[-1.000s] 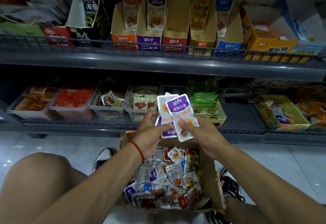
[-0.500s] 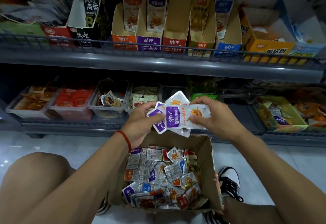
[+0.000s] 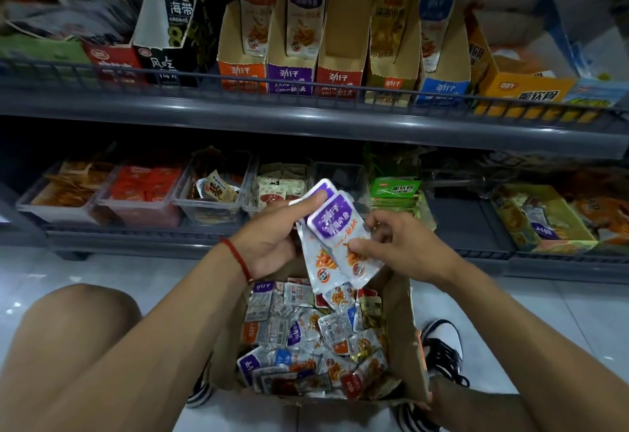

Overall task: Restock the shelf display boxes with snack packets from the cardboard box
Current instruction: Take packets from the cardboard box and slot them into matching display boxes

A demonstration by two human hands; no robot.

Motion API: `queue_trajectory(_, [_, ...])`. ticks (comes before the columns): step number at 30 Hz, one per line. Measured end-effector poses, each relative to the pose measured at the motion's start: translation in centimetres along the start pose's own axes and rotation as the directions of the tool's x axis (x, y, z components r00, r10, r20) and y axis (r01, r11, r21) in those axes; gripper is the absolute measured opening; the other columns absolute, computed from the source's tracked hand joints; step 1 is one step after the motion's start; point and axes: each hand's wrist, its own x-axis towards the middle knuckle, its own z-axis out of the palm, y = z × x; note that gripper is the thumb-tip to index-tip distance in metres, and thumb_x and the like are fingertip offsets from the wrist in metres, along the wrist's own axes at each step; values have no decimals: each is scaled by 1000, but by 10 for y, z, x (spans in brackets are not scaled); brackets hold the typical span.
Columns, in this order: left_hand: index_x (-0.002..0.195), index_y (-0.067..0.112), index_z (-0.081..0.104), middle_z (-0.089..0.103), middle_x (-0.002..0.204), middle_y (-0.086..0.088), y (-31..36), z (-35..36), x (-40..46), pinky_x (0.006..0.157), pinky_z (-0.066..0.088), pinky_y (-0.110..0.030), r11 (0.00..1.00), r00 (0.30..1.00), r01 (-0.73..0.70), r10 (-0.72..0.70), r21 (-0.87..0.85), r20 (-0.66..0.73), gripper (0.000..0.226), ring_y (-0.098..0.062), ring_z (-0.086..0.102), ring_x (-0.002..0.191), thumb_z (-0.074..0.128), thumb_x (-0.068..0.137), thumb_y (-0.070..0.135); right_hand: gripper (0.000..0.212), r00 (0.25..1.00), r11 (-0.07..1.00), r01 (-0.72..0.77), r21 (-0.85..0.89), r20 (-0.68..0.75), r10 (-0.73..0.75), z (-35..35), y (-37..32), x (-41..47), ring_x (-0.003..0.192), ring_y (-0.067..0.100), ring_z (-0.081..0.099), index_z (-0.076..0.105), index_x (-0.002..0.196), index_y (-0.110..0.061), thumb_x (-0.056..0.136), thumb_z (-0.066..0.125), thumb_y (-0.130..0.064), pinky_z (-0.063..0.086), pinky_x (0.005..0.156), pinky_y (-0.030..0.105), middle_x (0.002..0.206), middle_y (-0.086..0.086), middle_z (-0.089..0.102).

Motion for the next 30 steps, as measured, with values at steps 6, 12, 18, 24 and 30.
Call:
queue_trajectory(6, [131,-4,59,67,125,-24,-10,6,2,99,53,-53,989,990,-142,141,-37,-29,37,-39,66,116,61,95,5,31,994,928,-90,360,96,59,14,-9,-4,87,22,76,75,102,-9,93,68,-37,61,77,37,94,1,79])
queue_trajectory(12, [132,-2,57,66,126,-25,-14,7,2,98,52,-59,991,992,-125,125,-44,-7,38,-42,64,117,63,95,6,37,985,969,-68,236,173,27,8,-9,-4,74,27,72,77,95,-7,94,65,-42,57,67,34,88,9,78])
queue_trajectory(18, [128,0,59,68,124,-22,-13,3,4,100,50,-61,988,987,-154,153,-27,-39,40,-40,65,117,61,89,-13,35,994,962,-91,256,84,72,-8,-2,-4,75,28,70,78,91,-11,90,69,-45,53,64,35,89,4,78])
queue_trajectory(24, [129,2,58,70,123,-20,-15,8,0,97,52,-60,994,994,-107,107,14,1,46,-40,66,116,58,87,-17,41,998,999,-20,39,58,18,-9,-5,-3,62,14,68,76,87,-18,89,64,-57,54,61,32,77,-7,76])
queue_trajectory(30, [116,9,66,74,113,-16,-20,22,-6,85,61,-40,996,990,-93,94,-10,103,38,-29,72,103,60,87,-15,67,996,953,72,-293,71,-54,-1,-8,-3,68,18,69,71,82,-17,87,44,-78,59,69,45,76,1,72])
